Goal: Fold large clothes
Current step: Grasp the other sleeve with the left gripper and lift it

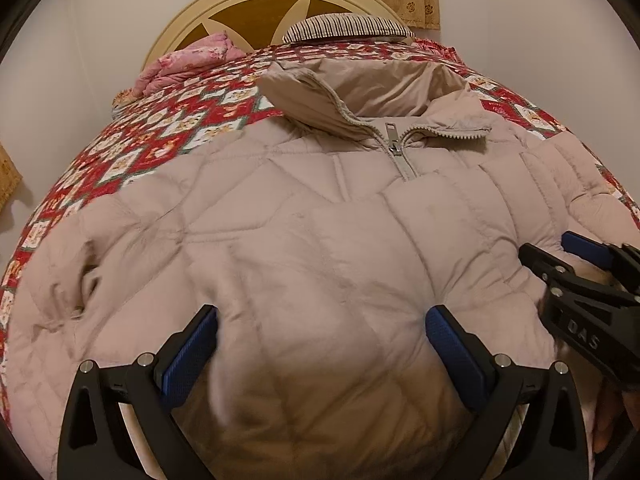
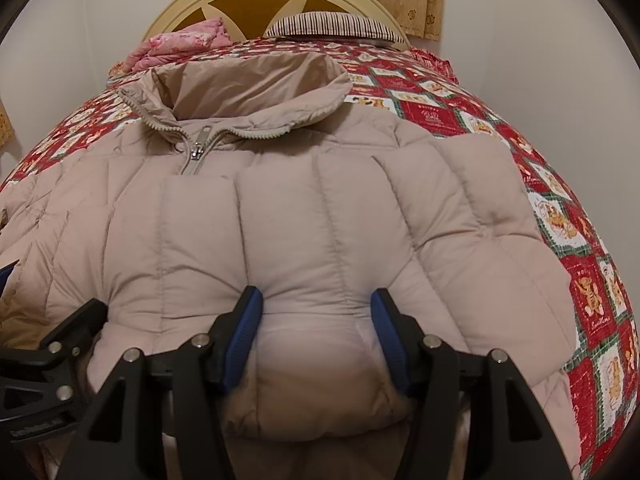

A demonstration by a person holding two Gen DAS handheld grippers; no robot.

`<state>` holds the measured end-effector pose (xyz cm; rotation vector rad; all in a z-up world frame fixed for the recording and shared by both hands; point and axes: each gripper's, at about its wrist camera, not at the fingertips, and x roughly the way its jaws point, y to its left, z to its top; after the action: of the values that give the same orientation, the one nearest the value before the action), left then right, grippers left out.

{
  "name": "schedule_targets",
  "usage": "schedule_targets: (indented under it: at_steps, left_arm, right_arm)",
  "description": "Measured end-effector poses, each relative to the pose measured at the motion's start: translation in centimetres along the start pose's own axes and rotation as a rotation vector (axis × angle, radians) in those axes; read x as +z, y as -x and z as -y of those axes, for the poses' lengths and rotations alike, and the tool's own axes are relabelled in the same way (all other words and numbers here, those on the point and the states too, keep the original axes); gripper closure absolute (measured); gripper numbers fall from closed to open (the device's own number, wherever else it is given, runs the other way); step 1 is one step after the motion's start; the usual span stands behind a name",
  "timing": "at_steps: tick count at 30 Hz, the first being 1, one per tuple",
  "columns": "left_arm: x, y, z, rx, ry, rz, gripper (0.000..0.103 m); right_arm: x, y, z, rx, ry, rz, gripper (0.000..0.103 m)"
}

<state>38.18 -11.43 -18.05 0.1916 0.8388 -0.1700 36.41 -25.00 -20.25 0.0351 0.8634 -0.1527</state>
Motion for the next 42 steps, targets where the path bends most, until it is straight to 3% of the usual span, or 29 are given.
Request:
schedule_targets:
  at_steps: [5,9,13,17,19,23,26,28,30,32,36,42]
  left_arm:
    - [-1.1,5.4,-3.2,0.043,0.031,0.094,0.001]
    - [-3.6,11.0,-8.7,0.098,0.091,0.172,0.001]
    - [-10.0,16.3,-16.5,0.205,0.175,0.220,0.001]
    - [-16.9,18.3,-24.9,0.403,0.294,0.171,0.001]
    - [-19.9,18.7,-28.7,0.460,0.398,0.157,0.001]
    - [-22.8,17.5,-32.7,0.438,0.542,0.137,0.001]
    - [-22.7,15.1,-32.9,0.350,0.552,0.107,0.002]
    - [-22.4,13.5,-32.2,0.381,0.533,0.067,0.012]
    - [-22.1,12.8,-31.9,0.383,0.525,0.045,0.066]
    - [-22.0,13.6,-31.7,0.385,0.504,0.085,0.093]
    - [-20.5,16.4,-32.3,0.416,0.474,0.163,0.094]
    - [-15.7,20.5,-35.8,0.454,0.450,0.260,0.095]
  right_arm:
    - [0.0,0.0,0.2,0.007,-0.006,0.004,0.042]
    - [0.0,0.0,0.2,0.007,-0.006,0.004,0.042]
    - [0.0,0.3,0.3,0.008,-0.009,0.010,0.042]
    - [-0.1,0.4,0.4,0.015,-0.014,0.016,0.041]
    - [-0.1,0.4,0.3,0.010,-0.010,0.017,0.041]
    - [-0.1,0.4,0.3,0.010,-0.010,0.020,0.041]
    - [-0.2,0.6,0.3,0.009,-0.012,0.024,0.040]
    - [-0.2,0.6,0.3,0.010,-0.013,0.026,0.040]
    - [-0.2,0.6,0.4,0.014,-0.017,0.028,0.040]
    - [-0.2,0.7,0.5,0.017,-0.020,0.029,0.039]
    - [-0.2,0.7,0.5,0.017,-0.020,0.030,0.039]
    - [-0.2,0.8,0.4,0.019,-0.022,0.032,0.039]
